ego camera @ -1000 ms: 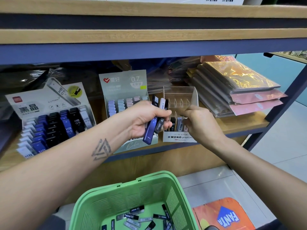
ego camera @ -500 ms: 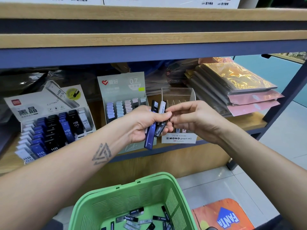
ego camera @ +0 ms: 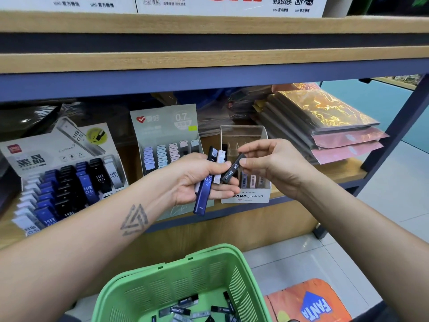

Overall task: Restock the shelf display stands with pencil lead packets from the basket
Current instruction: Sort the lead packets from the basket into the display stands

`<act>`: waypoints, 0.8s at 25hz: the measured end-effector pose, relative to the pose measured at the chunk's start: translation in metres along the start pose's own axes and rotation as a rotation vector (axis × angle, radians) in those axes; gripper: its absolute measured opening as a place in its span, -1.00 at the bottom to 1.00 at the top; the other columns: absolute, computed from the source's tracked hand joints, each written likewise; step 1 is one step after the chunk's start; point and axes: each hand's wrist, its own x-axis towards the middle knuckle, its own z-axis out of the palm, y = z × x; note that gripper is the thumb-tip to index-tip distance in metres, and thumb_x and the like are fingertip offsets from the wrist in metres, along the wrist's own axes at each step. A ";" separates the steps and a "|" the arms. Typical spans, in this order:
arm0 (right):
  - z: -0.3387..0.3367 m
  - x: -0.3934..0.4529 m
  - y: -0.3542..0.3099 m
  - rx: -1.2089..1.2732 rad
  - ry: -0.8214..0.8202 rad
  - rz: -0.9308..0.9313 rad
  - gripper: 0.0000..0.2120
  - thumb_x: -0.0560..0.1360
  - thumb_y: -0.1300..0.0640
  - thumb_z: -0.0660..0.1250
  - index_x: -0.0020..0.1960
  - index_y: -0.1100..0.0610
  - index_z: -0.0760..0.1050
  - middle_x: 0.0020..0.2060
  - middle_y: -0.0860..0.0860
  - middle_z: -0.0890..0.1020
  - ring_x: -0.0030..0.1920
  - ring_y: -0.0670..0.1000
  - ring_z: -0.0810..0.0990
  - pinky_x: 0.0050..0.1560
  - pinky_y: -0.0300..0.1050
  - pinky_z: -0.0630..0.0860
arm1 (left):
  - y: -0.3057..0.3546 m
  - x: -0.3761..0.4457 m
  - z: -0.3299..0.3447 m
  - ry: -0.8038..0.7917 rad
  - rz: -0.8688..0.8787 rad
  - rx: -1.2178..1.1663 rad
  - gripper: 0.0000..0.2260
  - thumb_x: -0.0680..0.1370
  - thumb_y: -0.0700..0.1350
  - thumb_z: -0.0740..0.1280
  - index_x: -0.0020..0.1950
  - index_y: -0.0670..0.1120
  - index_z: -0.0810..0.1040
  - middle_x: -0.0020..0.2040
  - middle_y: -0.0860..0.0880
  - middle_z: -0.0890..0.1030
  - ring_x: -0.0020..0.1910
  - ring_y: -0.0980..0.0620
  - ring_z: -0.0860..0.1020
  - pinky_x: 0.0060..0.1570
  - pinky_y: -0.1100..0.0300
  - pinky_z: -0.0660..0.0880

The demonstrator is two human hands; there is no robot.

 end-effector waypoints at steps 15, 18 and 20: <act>-0.017 -0.009 -0.013 -0.685 -0.143 -0.240 -0.91 0.47 0.13 0.53 -0.03 0.08 0.73 -0.20 -0.01 0.74 -0.16 -0.05 0.68 -0.10 -0.18 0.60 | 0.000 0.015 0.008 0.029 0.148 0.124 -0.87 0.58 -0.25 0.38 0.07 -0.26 0.49 -0.24 -0.29 0.60 -0.47 0.02 0.49 -0.57 0.33 0.37; -0.012 -0.004 -0.013 -0.787 -0.163 -0.262 -0.79 0.49 0.22 0.50 0.11 0.06 0.71 -0.16 -0.03 0.73 -0.13 -0.09 0.68 -0.04 -0.12 0.61 | 0.001 0.019 0.012 0.052 0.158 0.084 -0.85 0.62 -0.23 0.33 0.12 -0.27 0.45 -0.20 -0.36 0.61 -0.48 0.00 0.48 -0.58 0.32 0.37; -0.014 -0.004 -0.012 -0.781 -0.201 -0.191 -0.61 0.51 0.33 0.45 0.29 0.04 0.61 -0.12 0.04 0.70 -0.15 -0.03 0.70 -0.02 -0.05 0.65 | 0.004 0.021 0.009 0.082 0.177 0.039 -0.86 0.63 -0.23 0.31 0.12 -0.27 0.42 -0.15 -0.40 0.62 -0.47 -0.01 0.49 -0.57 0.32 0.38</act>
